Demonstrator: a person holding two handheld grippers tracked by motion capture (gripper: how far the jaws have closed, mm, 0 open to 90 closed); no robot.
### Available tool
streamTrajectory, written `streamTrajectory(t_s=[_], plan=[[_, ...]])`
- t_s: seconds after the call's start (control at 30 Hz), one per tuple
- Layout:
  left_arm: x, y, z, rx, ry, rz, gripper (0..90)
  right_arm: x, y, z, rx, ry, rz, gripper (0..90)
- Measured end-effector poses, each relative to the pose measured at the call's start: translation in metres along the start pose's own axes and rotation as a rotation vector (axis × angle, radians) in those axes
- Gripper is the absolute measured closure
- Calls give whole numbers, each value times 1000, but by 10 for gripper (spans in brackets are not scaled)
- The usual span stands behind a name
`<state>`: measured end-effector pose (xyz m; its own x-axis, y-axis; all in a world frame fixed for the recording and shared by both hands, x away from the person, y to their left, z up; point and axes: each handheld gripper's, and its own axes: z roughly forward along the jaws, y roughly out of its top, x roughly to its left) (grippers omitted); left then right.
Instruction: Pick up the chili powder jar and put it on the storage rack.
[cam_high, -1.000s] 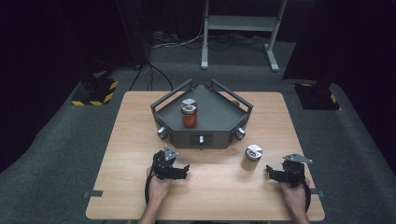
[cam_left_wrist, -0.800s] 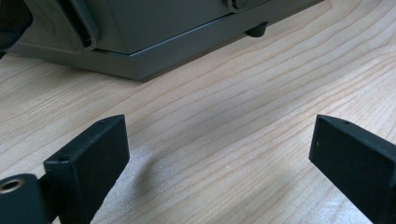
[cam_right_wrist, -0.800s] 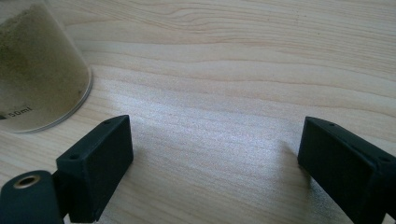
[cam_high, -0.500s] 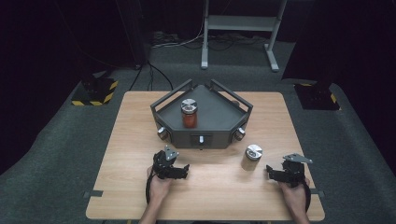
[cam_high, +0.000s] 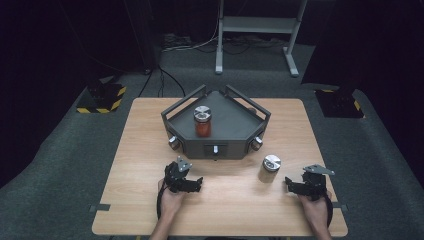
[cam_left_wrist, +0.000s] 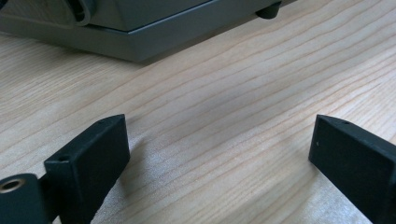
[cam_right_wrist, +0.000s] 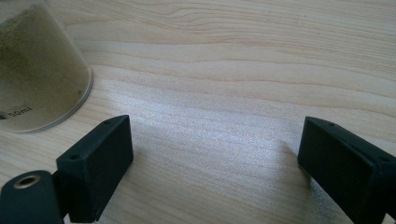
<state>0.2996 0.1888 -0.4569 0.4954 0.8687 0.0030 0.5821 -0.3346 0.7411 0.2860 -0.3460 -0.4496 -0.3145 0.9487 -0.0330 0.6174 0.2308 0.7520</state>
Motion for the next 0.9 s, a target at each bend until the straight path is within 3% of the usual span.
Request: streamTrajectory(t_s=[0.7,0.9], plan=[[-1,1,1,0,5,0,32,0,0,0,1,0,0,102],[-1,0,1,0,5,-1,32,1,2,1,12,-10,11,61]])
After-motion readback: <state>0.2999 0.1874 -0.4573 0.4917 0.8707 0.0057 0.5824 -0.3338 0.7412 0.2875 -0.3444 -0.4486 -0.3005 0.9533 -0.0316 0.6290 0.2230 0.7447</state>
